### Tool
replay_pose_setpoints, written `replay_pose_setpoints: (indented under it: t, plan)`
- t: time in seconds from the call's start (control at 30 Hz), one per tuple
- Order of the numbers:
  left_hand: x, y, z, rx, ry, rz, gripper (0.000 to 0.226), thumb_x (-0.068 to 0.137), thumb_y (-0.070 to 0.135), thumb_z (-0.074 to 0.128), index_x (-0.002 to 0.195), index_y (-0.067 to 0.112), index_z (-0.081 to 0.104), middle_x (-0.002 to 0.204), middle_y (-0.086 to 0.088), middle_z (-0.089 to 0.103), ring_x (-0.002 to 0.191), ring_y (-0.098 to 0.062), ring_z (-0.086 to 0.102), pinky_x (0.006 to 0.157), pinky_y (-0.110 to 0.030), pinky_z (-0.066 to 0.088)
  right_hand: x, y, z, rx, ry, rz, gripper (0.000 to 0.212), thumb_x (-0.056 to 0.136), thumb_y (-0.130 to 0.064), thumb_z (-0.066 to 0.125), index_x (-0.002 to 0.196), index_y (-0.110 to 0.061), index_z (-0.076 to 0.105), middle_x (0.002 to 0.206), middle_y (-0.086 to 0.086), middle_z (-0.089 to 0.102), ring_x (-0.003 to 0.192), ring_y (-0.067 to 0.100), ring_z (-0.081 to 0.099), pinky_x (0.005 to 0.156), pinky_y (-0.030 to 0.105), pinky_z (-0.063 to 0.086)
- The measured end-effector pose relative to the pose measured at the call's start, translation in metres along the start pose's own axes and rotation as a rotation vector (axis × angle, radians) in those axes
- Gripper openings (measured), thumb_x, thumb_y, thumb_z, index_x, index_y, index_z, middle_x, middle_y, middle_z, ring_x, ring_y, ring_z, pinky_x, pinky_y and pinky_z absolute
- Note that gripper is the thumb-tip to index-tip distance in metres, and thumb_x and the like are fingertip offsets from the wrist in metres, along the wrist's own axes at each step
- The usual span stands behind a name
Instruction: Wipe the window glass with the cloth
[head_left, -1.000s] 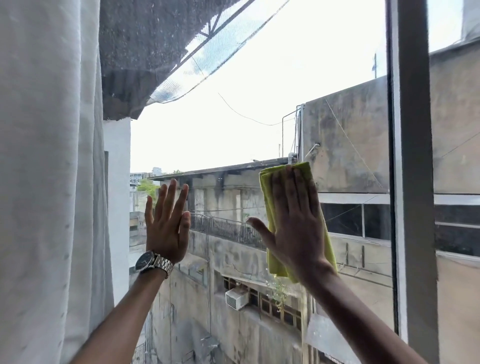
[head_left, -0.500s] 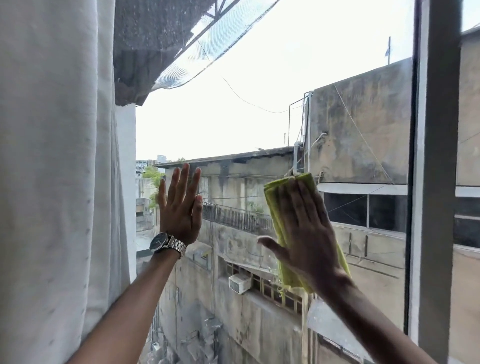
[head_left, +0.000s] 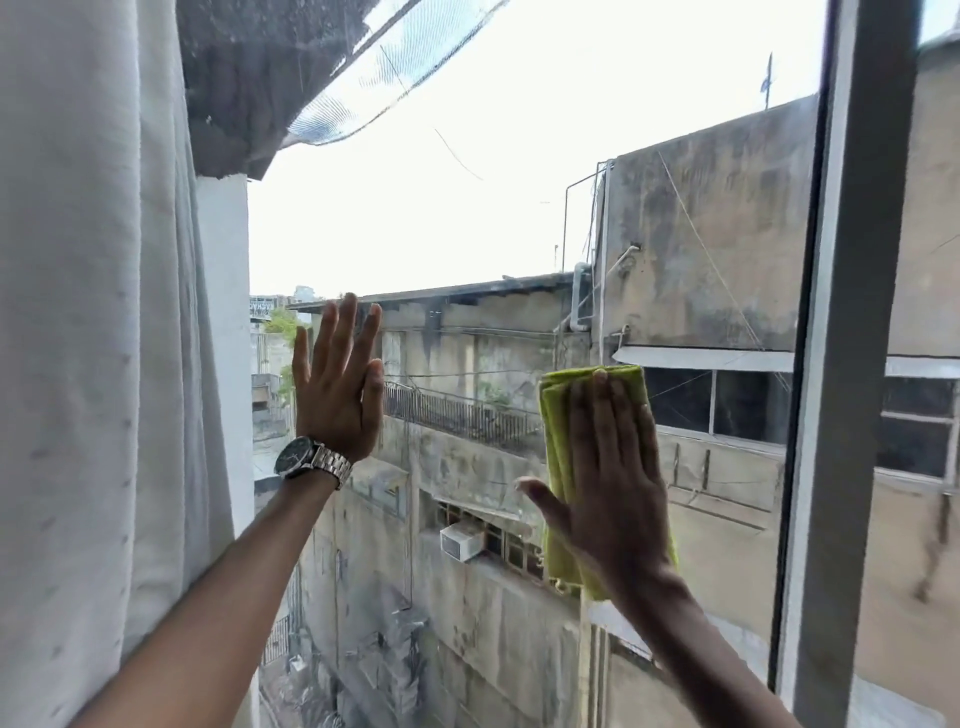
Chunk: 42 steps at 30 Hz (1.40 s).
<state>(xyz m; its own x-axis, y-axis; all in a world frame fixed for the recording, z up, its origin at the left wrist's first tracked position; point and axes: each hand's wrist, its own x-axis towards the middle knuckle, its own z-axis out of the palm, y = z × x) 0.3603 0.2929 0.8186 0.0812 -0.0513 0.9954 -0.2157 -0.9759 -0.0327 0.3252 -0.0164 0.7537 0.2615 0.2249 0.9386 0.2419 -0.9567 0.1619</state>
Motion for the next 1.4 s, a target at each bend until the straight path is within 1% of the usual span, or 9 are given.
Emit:
replay_pose_setpoints:
  t: [0.13, 0.3, 0.4, 0.5, 0.63, 0.73, 0.9, 1.13, 1.4]
  plan:
    - [0.001, 0.001, 0.0, -0.014, 0.015, 0.012, 0.058, 0.101, 0.034, 0.022, 0.158, 0.021, 0.027, 0.17, -0.006, 0.019, 0.159, -0.023, 0.016, 0.127, -0.06, 0.013, 0.062, -0.054, -0.008, 0.094, 0.009, 0.187, 0.109, 0.091, -0.084, 0.014, 0.16, 0.0, 0.018, 0.168, 0.024, 0.012, 0.157, 0.037, 0.01, 0.129, 0.051, 0.007]
    - [0.003, 0.001, -0.002, -0.009, 0.016, 0.017, 0.057, 0.101, 0.032, 0.026, 0.156, 0.018, 0.032, 0.168, -0.009, 0.024, 0.158, -0.025, 0.017, 0.124, -0.065, 0.017, 0.013, -0.088, 0.021, 0.053, -0.1, -0.2, 0.103, 0.093, -0.082, 0.03, 0.158, -0.002, 0.03, 0.166, 0.02, 0.022, 0.155, 0.034, 0.023, 0.126, 0.048, 0.016]
    - [0.004, 0.002, -0.005, -0.005, -0.002, 0.005, 0.058, 0.1, 0.032, 0.026, 0.155, 0.016, 0.034, 0.167, -0.009, 0.025, 0.158, -0.025, 0.018, 0.122, -0.066, 0.019, -0.021, -0.066, 0.022, 0.049, -0.101, -0.239, 0.093, 0.096, -0.077, 0.03, 0.152, -0.005, 0.044, 0.162, 0.016, 0.033, 0.15, 0.032, 0.037, 0.122, 0.047, 0.024]
    - [0.003, 0.003, -0.006, -0.012, -0.016, -0.001, 0.057, 0.1, 0.031, 0.027, 0.156, 0.017, 0.034, 0.168, -0.008, 0.024, 0.158, -0.023, 0.016, 0.123, -0.065, 0.018, -0.011, -0.045, 0.015, 0.043, -0.015, -0.08, 0.089, 0.099, -0.073, 0.023, 0.153, -0.005, 0.042, 0.162, 0.017, 0.033, 0.15, 0.035, 0.036, 0.122, 0.051, 0.026]
    - [0.004, 0.0, -0.001, -0.023, -0.001, -0.011, 0.057, 0.101, 0.032, 0.026, 0.156, 0.019, 0.032, 0.168, -0.007, 0.023, 0.159, -0.021, 0.012, 0.127, -0.061, 0.013, 0.046, -0.066, 0.005, 0.12, 0.029, 0.128, 0.091, 0.099, -0.075, 0.015, 0.161, -0.008, 0.023, 0.169, 0.017, 0.019, 0.157, 0.033, 0.015, 0.129, 0.052, 0.011]
    - [0.006, -0.001, -0.002, 0.002, -0.018, 0.002, 0.057, 0.102, 0.032, 0.024, 0.157, 0.019, 0.031, 0.169, -0.008, 0.022, 0.159, -0.022, 0.013, 0.128, -0.059, 0.011, 0.043, -0.092, 0.017, 0.072, -0.009, -0.05, 0.095, 0.098, -0.078, 0.017, 0.161, -0.007, 0.024, 0.169, 0.017, 0.02, 0.157, 0.033, 0.015, 0.129, 0.052, 0.011]
    - [0.003, -0.002, -0.007, 0.026, -0.071, 0.02, 0.058, 0.102, 0.032, 0.023, 0.157, 0.017, 0.029, 0.169, -0.01, 0.021, 0.159, -0.026, 0.015, 0.126, -0.062, 0.014, -0.044, -0.071, 0.041, -0.021, -0.085, -0.411, 0.098, 0.093, -0.083, 0.035, 0.155, -0.007, 0.04, 0.163, 0.016, 0.031, 0.149, 0.032, 0.039, 0.126, 0.049, 0.019]
    - [0.005, 0.001, -0.007, 0.019, -0.07, 0.014, 0.059, 0.102, 0.033, 0.022, 0.158, 0.018, 0.027, 0.169, -0.009, 0.019, 0.159, -0.025, 0.013, 0.128, -0.06, 0.011, -0.015, -0.083, 0.04, -0.004, 0.029, -0.11, 0.085, 0.1, -0.072, 0.028, 0.157, -0.01, 0.035, 0.164, 0.015, 0.033, 0.153, 0.031, 0.027, 0.129, 0.051, 0.011]
    - [0.005, -0.001, -0.01, 0.025, -0.103, 0.036, 0.058, 0.103, 0.033, 0.02, 0.159, 0.017, 0.023, 0.169, -0.012, 0.018, 0.159, -0.029, 0.012, 0.126, -0.063, 0.012, -0.049, -0.117, 0.051, -0.008, -0.099, -0.374, 0.088, 0.097, -0.074, 0.039, 0.156, -0.008, 0.039, 0.163, 0.014, 0.033, 0.15, 0.027, 0.037, 0.122, 0.047, 0.024]
